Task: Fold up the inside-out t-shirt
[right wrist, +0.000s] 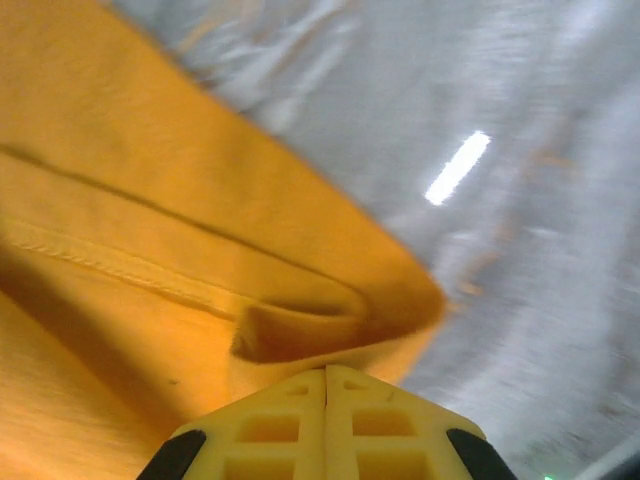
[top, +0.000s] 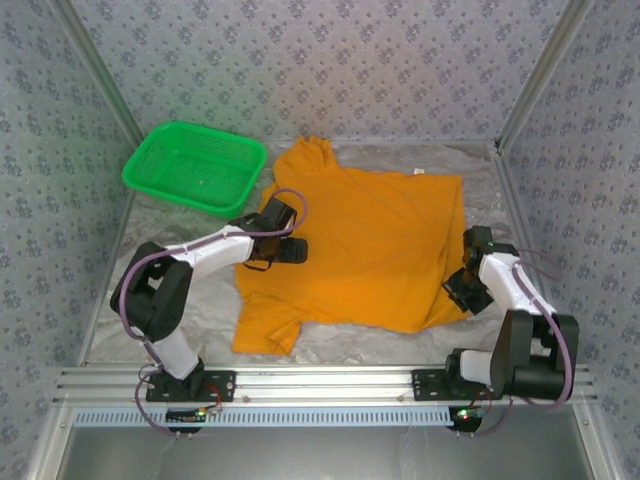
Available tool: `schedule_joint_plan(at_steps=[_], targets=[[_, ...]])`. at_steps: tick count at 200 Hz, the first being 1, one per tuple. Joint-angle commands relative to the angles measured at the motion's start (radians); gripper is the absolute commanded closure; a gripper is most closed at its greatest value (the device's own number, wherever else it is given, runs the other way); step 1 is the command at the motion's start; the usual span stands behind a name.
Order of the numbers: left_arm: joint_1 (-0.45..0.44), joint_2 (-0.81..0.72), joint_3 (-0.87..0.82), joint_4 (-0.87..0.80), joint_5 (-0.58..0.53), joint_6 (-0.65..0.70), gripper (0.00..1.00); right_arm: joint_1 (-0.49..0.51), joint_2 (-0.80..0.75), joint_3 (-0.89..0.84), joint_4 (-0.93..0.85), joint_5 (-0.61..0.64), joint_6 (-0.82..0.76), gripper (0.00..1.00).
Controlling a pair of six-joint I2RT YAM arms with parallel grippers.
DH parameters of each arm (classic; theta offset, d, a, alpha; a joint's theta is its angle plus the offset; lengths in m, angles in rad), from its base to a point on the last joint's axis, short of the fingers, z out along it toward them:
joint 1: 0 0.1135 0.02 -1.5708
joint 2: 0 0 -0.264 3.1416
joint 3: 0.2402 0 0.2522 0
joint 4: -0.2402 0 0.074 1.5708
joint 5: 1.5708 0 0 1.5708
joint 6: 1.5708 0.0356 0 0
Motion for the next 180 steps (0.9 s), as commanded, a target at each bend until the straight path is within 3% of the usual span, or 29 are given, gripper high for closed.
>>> schedule_joint_plan(at_steps=[1,36,52,75,94,119,153,180], targets=[[0.006,-0.018,-0.026,0.014,0.022,-0.038,0.22,0.0,-0.154,0.011,-0.265,0.16,0.117,1.0],[0.005,-0.038,-0.054,0.011,0.091,-0.064,0.22,0.045,-0.314,-0.065,-0.343,0.134,0.346,1.0],[0.005,-0.043,-0.056,0.003,0.099,-0.057,0.22,0.057,-0.34,-0.129,-0.302,0.067,0.381,0.95],[0.005,-0.052,-0.046,-0.011,0.092,-0.046,0.22,0.081,-0.3,-0.125,-0.298,0.032,0.362,0.58],[0.005,-0.067,-0.039,-0.019,0.089,-0.043,0.22,0.1,-0.277,-0.029,-0.316,0.09,0.319,0.46],[0.005,-0.065,-0.021,-0.02,0.079,-0.036,0.21,0.097,-0.169,0.077,-0.221,0.091,0.199,0.43],[0.012,0.005,0.034,-0.028,0.053,-0.012,0.21,0.103,0.127,0.114,-0.022,0.051,0.039,0.47],[0.017,0.023,0.053,-0.024,0.038,-0.02,0.21,0.066,0.243,0.123,0.085,0.06,-0.067,0.47]])
